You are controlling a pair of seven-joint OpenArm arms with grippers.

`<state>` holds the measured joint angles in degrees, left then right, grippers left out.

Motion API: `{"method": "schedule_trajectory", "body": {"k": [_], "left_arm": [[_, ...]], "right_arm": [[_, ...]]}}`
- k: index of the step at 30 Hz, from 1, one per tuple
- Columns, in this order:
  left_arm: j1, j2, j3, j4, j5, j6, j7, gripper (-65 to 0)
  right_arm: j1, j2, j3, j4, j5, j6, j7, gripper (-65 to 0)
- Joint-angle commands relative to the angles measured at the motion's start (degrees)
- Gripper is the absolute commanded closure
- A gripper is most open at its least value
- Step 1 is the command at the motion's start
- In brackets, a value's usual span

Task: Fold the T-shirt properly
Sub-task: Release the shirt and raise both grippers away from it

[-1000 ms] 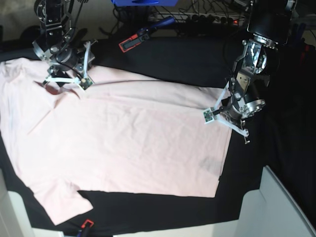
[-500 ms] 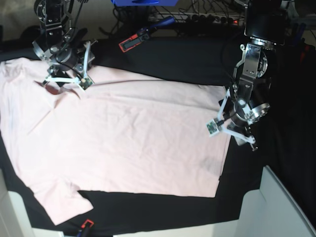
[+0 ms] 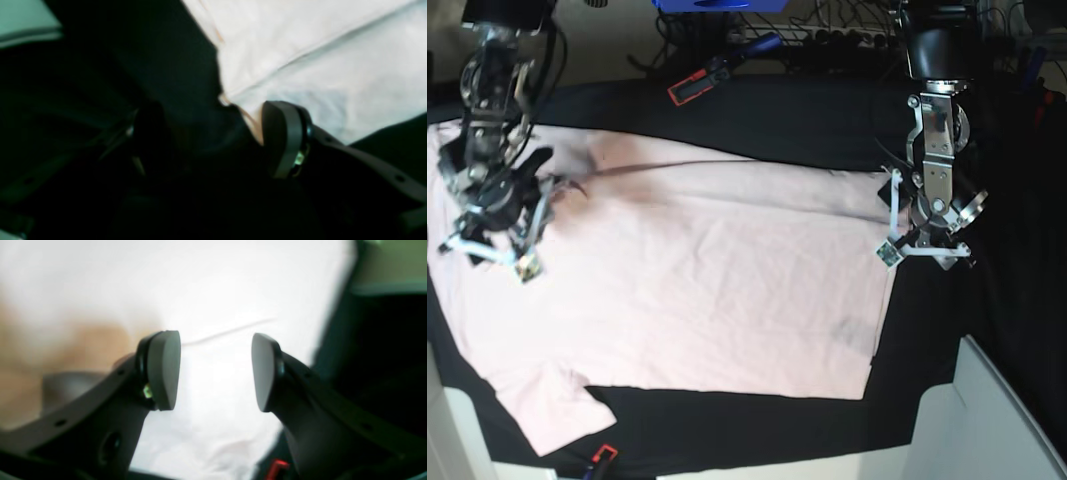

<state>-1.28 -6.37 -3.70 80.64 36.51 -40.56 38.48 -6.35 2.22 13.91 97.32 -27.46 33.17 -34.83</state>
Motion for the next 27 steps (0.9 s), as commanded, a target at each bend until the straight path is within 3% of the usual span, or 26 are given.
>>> {"method": "schedule_trajectory", "body": {"k": [1, 4, 8, 11, 16, 21, 24, 27], "left_arm": [[-0.6, -0.4, -0.6, 1.1, -2.4, 0.6, -0.3, -41.7], [-1.2, -0.4, -4.5, 1.1, -11.4, 0.6, 0.1, -33.4], [-3.7, -0.5, -8.9, 0.4, -19.6, 0.6, 0.1, -21.3], [-5.9, -1.5, -7.9, -0.4, -19.2, 0.6, 0.1, -16.6], [-13.8, -2.6, -2.0, -8.1, -19.3, 0.6, 0.0, -16.5], [-22.6, -3.3, 3.6, -18.2, -19.3, 0.6, -0.3, -16.6], [-24.4, -3.3, 5.4, -20.8, -19.3, 0.6, 0.1, -16.6], [-20.0, -3.3, 4.8, -15.5, -19.9, 0.6, 3.6, -16.8]], "right_arm": [[2.3, 0.1, 0.6, 0.7, 0.3, 0.9, -0.3, -32.9], [9.0, 0.2, 3.9, -2.2, 0.2, 6.8, -3.8, -32.9], [18.5, 2.0, 9.5, -12.1, 0.2, 6.8, -8.7, -32.9], [24.0, 5.0, 10.0, -22.5, 0.1, 6.8, -9.0, -32.9], [31.0, 8.4, 10.0, -36.3, 0.2, 6.8, -8.6, -32.8], [36.5, 12.0, 10.5, -47.4, 0.2, 6.8, -3.8, -32.9], [39.3, 14.8, 16.8, -53.6, 0.2, 6.8, -3.2, -32.9], [38.3, 15.9, 25.3, -54.4, -0.2, 6.8, -3.5, -32.6]]}}
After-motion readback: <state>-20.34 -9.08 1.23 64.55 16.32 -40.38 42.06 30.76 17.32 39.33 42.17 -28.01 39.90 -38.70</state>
